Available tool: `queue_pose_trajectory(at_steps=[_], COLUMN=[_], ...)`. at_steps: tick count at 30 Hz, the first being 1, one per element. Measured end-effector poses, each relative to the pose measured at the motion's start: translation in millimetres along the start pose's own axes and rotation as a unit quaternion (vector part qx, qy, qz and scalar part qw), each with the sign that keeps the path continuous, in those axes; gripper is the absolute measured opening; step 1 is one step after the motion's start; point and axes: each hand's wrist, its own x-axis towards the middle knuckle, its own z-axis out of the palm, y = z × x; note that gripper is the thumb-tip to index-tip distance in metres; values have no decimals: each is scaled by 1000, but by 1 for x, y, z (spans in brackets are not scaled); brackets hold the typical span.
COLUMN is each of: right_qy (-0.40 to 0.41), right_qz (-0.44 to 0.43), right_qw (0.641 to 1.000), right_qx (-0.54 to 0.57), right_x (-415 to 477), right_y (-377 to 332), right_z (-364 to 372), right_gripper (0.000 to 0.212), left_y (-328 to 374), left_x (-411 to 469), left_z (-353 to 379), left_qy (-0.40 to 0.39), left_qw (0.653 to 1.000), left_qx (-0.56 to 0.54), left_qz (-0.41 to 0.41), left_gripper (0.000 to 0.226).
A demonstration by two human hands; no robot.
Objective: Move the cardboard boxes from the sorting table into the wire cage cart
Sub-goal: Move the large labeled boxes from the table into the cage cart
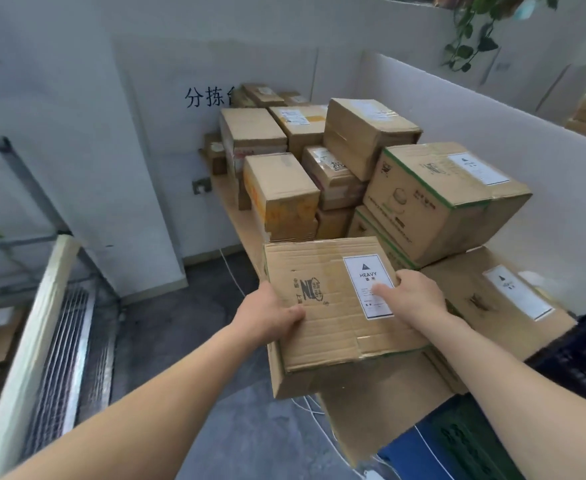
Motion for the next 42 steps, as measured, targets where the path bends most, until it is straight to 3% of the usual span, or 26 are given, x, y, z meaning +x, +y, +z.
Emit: queue_pose_trajectory(at_steps=[4, 12, 16, 25, 29, 32, 36, 42], right_qy=[-42, -95, -138, -177, -177, -171, -186, -204], right_qz=[-6, -16, -10, -43, -63, -97, -156, -258], right_qw=[999, 992, 981, 977, 974, 970, 954, 928], right_qx=[13, 85, 139, 111, 126, 142, 177, 174], right_x=[21, 65, 79, 85, 70, 57, 35, -9], right_y=[3, 10, 15, -11, -51, -95, -181, -326], right_z=[35, 63, 73, 93, 110, 123, 136, 157], right_gripper=[28, 30, 43, 66, 75, 65, 48, 51], left_y=[-14, -30, -34, -55, -83, -110, -157, -226], left_x=[16, 40, 41, 32, 25, 15, 4, -31], left_z=[12, 33, 38, 21, -10, -44, -110, -215], left_qy=[-2, 39, 50, 85, 111, 136, 195, 273], left_qw=[998, 993, 986, 973, 967, 958, 947, 921], left_qx=[-20, -53, -110, -164, -166, -183, -185, -207], left_qz=[-53, -95, -114, -138, -158, -174, -178, -187], left_gripper=[61, 40, 56, 57, 58, 59, 63, 58])
